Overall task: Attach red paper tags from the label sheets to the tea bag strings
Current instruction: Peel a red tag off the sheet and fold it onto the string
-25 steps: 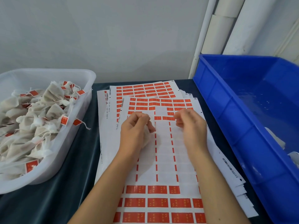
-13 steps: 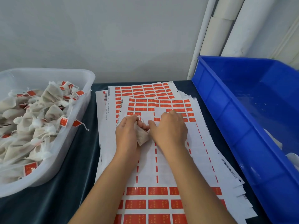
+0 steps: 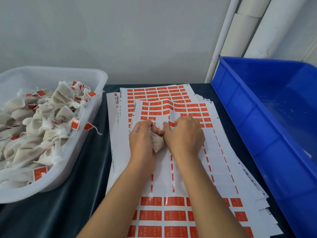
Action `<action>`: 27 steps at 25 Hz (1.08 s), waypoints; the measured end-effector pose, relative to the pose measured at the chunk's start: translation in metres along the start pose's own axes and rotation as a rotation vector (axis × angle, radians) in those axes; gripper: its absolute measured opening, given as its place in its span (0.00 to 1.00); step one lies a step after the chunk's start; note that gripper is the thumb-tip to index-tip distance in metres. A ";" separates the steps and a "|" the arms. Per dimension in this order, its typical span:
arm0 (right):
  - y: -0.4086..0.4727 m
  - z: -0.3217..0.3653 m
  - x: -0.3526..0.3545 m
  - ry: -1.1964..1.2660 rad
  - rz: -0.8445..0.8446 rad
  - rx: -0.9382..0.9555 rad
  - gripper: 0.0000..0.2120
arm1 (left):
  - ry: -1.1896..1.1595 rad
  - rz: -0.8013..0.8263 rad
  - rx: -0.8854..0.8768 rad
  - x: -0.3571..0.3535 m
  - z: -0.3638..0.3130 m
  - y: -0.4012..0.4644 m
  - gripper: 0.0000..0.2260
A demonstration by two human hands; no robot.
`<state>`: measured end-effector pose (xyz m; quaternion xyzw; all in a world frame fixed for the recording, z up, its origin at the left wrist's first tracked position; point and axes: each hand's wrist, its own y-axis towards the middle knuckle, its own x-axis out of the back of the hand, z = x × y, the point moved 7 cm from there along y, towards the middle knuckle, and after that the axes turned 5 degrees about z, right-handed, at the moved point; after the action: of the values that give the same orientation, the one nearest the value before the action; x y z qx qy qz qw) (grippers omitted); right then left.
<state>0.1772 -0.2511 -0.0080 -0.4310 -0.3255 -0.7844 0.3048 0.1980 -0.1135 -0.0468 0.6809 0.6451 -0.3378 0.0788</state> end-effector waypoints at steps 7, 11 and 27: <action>0.011 -0.001 -0.001 0.028 -0.004 -0.034 0.20 | 0.026 -0.005 -0.019 0.000 -0.001 -0.001 0.14; 0.011 0.000 -0.005 0.017 -0.013 -0.041 0.18 | 0.009 0.005 -0.014 -0.002 -0.001 -0.002 0.14; -0.001 0.008 -0.007 -0.144 -0.021 -0.001 0.23 | 0.160 -0.081 -0.184 -0.002 -0.011 -0.011 0.13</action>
<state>0.1836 -0.2433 -0.0108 -0.4830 -0.3504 -0.7548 0.2723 0.1922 -0.1078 -0.0335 0.6689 0.7046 -0.2245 0.0753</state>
